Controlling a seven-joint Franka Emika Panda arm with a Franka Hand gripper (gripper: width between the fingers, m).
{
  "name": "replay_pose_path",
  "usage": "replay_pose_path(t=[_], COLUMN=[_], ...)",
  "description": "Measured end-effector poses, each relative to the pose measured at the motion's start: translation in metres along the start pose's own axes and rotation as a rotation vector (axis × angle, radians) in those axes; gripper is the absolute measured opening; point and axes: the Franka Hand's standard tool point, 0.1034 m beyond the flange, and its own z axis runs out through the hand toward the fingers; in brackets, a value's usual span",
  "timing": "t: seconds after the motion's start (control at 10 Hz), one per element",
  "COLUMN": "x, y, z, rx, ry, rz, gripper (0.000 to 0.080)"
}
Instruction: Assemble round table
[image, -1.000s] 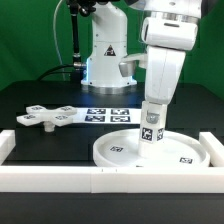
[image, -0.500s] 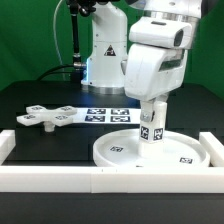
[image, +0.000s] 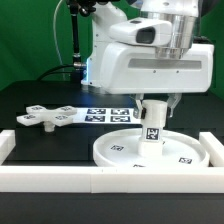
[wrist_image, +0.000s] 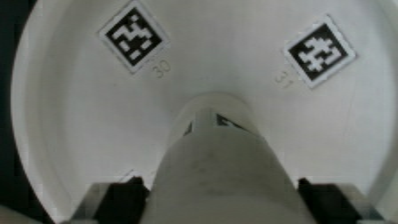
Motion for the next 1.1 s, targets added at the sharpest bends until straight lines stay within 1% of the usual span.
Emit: replay_pose_path(t=[0.1,0.2,0.3,0.7,0.9,1.1], x=[0.0010,0.0034,0.0030,0.0022,0.0012,0.0009], y=[-0.0005,-0.0003,0.0002,0.0008,0.0006,0.0015], z=[-0.0004,-0.0010,-0.0008,0.0002,0.0006,0.0011], rx=[-0.002,-0.010,0.001,0.034,0.062,0.086], ry=[0.017,0.048,0.047,0.043,0.034,0.032], rz=[0.097,0.100,0.171,0.475,0.719,0.894], gripper=[0.0409,0.0409,0.0409,0.0409,0.0409,0.0409])
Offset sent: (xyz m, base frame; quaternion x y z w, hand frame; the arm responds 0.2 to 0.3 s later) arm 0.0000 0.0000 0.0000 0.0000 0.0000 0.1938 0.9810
